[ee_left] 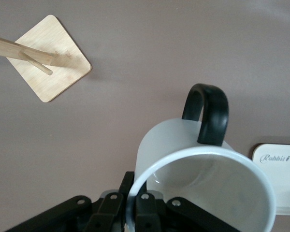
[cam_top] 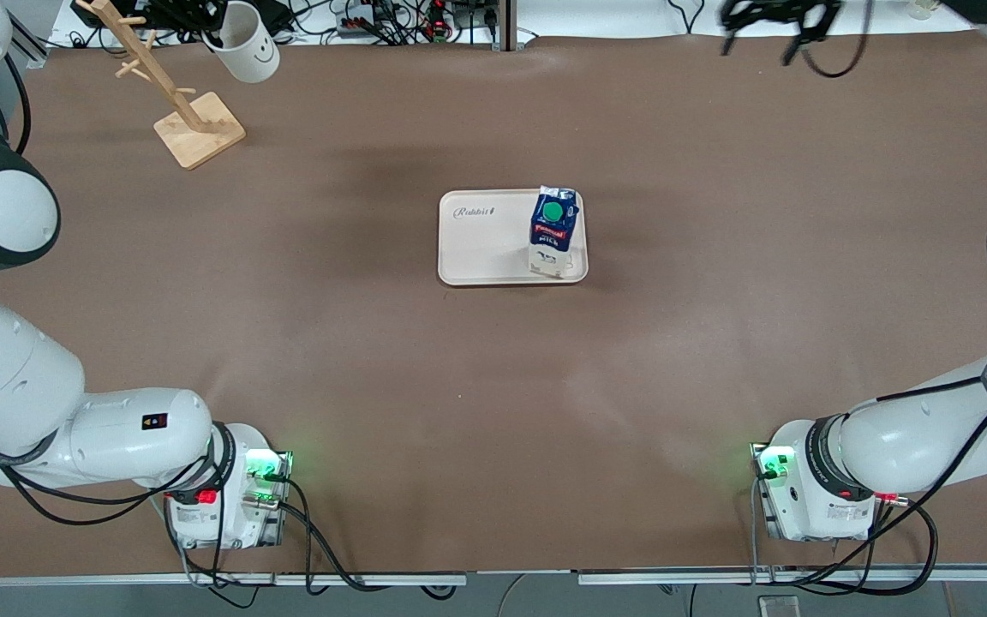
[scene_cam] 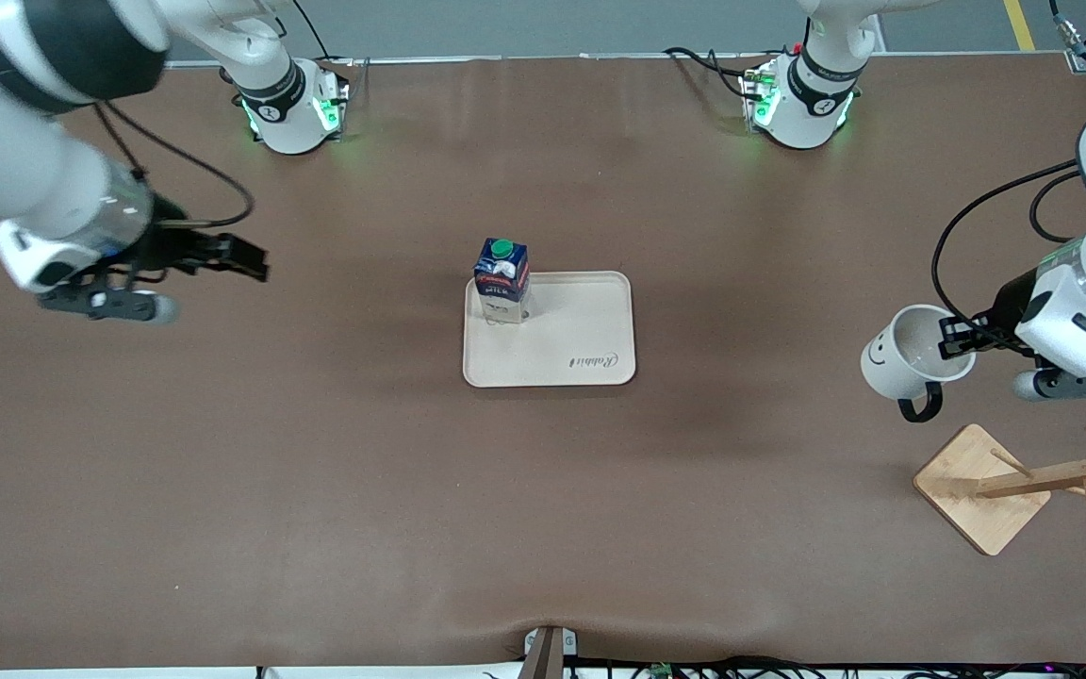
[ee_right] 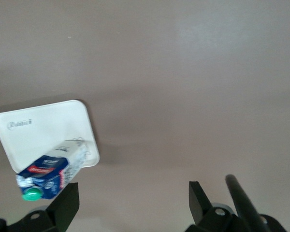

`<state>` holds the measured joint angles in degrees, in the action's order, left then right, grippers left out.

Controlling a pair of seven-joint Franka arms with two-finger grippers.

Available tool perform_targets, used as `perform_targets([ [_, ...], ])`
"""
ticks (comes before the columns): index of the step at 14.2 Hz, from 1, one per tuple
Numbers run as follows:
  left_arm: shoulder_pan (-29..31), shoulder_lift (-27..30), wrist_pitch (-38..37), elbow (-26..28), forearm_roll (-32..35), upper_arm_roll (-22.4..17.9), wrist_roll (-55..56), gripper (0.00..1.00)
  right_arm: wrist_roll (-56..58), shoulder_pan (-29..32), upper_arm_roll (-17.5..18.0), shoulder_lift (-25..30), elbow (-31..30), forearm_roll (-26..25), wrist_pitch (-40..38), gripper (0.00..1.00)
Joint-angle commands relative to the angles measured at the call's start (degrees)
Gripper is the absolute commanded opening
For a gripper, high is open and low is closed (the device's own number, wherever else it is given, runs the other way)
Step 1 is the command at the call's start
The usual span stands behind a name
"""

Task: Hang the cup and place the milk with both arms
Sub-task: 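Carry the mug toward the wooden stand while the right gripper reaches the milk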

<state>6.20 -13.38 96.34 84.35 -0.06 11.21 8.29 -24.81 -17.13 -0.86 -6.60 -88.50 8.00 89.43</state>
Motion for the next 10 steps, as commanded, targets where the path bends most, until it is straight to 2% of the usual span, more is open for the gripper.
perform_targets([
  [1,-0.49,0.02,-6.4,-3.75,-0.12,0.48,0.41,0.0,-2.09,-3.42,-0.55,0.89,-2.11,0.26,2.32,1.0],
  [4,0.04,0.1,-7.48,-3.75,-0.03,0.04,0.07,0.0,-3.14,-7.11,-0.55,0.8,-4.84,0.26,6.19,1.0],
  [6,0.21,0.1,-7.92,-3.75,0.05,-0.05,-0.02,0.0,-10.48,-11.5,-0.55,0.8,-7.46,0.26,10.04,1.0],
  [8,2.23,0.02,-8.01,-3.66,0.14,-0.05,-0.72,0.0,-16.13,-16.25,-0.64,0.8,-11.5,-0.09,16.19,1.0],
  [10,4.24,-0.42,-7.92,-3.66,0.06,-0.05,-1.43,0.0,-16.33,-17.58,-0.55,0.63,-13.8,-0.09,19.37,1.0],
])
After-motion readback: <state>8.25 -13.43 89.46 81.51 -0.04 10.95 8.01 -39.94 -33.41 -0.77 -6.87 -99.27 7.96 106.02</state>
